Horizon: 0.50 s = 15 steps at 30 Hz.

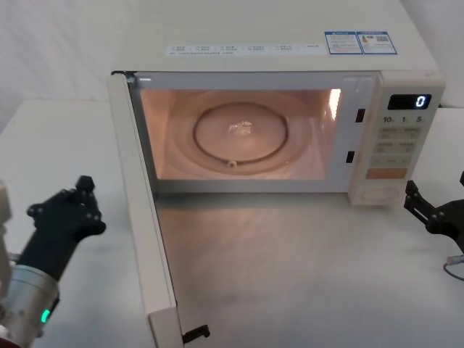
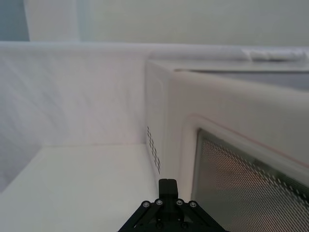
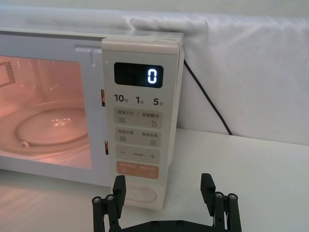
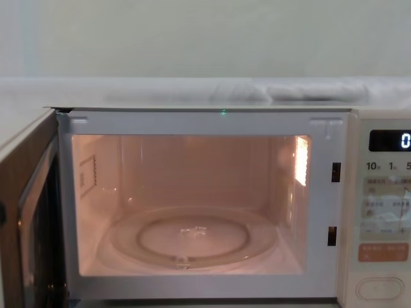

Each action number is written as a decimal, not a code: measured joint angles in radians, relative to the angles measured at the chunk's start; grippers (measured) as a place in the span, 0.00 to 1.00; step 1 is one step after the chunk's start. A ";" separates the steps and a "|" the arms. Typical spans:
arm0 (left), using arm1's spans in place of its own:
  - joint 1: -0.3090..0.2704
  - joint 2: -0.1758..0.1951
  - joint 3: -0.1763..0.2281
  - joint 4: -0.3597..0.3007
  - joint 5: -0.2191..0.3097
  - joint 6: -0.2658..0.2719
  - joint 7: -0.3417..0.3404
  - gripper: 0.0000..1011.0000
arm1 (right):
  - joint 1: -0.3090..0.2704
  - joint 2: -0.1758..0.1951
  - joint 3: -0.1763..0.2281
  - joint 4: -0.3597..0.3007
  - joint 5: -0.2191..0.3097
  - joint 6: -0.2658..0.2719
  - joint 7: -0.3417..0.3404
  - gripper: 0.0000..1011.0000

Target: Press the button to open the microwave door with one hand; close the microwave door with the other hand.

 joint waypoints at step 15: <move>0.070 0.054 -0.102 -0.128 -0.120 0.078 -0.094 0.00 | 0.000 0.000 0.000 0.000 0.000 0.000 0.000 0.99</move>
